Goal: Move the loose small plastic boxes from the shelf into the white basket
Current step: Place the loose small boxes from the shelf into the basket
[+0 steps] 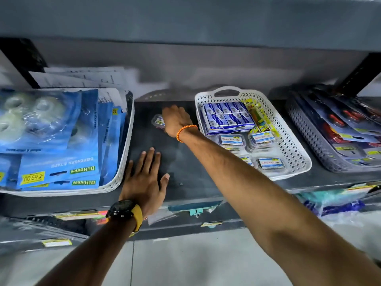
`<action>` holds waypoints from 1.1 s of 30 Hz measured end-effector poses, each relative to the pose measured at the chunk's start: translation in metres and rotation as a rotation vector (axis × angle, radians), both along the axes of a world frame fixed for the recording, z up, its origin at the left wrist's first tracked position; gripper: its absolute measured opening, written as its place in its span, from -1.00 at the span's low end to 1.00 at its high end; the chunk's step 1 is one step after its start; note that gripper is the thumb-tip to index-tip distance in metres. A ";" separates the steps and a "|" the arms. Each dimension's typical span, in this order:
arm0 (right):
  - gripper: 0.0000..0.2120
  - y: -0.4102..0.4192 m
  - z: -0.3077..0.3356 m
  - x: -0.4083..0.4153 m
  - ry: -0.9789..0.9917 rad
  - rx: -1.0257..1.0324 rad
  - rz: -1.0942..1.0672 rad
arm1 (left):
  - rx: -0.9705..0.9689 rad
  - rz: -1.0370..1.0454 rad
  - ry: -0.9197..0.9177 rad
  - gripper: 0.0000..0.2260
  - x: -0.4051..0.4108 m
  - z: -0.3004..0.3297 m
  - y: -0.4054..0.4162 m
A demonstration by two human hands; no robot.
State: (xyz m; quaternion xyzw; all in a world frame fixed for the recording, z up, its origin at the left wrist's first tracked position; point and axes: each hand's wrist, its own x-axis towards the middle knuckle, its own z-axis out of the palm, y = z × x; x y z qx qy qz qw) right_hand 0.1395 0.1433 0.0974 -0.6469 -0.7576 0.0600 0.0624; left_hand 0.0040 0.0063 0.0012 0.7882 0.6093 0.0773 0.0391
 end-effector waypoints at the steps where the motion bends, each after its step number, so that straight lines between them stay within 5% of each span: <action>1: -0.62 -0.002 0.001 0.003 -0.006 0.009 -0.001 | 0.000 0.001 -0.001 -0.38 0.000 0.000 0.000; 14: -0.54 -0.072 0.052 0.096 -0.026 0.270 -0.080 | -0.032 0.012 0.001 -0.39 0.003 0.001 0.001; 18: -0.37 -0.099 0.060 0.148 0.026 0.318 -0.117 | -0.056 0.022 -0.033 -0.46 0.018 0.008 -0.001; 26: -0.44 -0.149 0.058 0.240 0.001 0.005 -0.155 | -0.019 -0.067 -0.053 -0.27 0.045 -0.001 -0.015; 33: -0.49 -0.166 0.035 0.262 0.051 -0.206 -0.147 | -0.024 -0.050 -0.045 -0.30 0.044 -0.005 -0.016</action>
